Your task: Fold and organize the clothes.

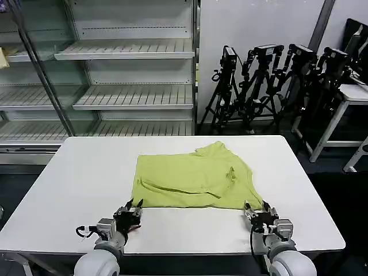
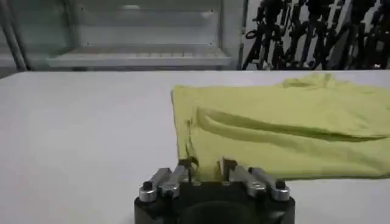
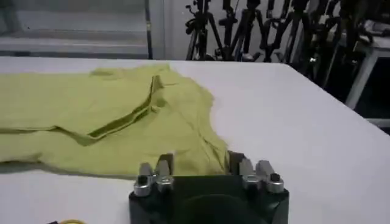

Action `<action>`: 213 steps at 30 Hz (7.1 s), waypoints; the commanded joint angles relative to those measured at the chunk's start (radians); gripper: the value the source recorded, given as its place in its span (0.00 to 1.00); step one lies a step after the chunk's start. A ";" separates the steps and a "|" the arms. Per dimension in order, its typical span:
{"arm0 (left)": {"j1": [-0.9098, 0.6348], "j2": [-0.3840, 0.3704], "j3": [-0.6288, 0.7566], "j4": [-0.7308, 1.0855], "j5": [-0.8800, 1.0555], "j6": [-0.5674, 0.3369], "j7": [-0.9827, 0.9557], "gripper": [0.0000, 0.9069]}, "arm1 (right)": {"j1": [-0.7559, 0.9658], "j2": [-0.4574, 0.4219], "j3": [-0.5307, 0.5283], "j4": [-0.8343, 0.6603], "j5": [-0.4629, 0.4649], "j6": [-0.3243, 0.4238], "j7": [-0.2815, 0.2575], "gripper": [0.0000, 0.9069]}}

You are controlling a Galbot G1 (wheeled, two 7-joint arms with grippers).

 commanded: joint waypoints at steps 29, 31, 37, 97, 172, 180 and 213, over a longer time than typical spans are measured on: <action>0.497 -0.001 -0.193 -0.387 0.008 0.006 -0.007 0.04 | -0.460 -0.070 0.099 0.393 -0.054 -0.007 -0.013 0.00; 0.511 -0.001 -0.197 -0.392 0.007 0.013 -0.002 0.17 | -0.473 -0.067 0.093 0.395 -0.074 -0.021 -0.017 0.27; 0.517 0.006 -0.222 -0.404 0.005 0.027 0.003 1.00 | -0.478 -0.062 0.103 0.409 -0.083 -0.020 -0.020 1.00; -0.468 0.110 0.155 0.429 -0.170 0.044 -0.103 0.21 | 0.853 0.125 -0.438 -0.775 0.275 -0.025 0.106 0.84; -0.017 0.292 -0.058 -0.095 -0.250 0.012 -0.024 0.03 | 0.097 -0.096 -0.087 0.052 0.109 0.098 0.028 0.00; 0.035 0.283 -0.041 -0.114 -0.178 0.015 0.003 0.03 | 0.009 -0.102 -0.043 0.079 0.091 0.097 0.012 0.00; 0.106 0.174 -0.075 -0.152 0.008 0.022 -0.026 1.00 | -0.127 -0.069 0.000 0.181 0.000 0.029 -0.009 1.00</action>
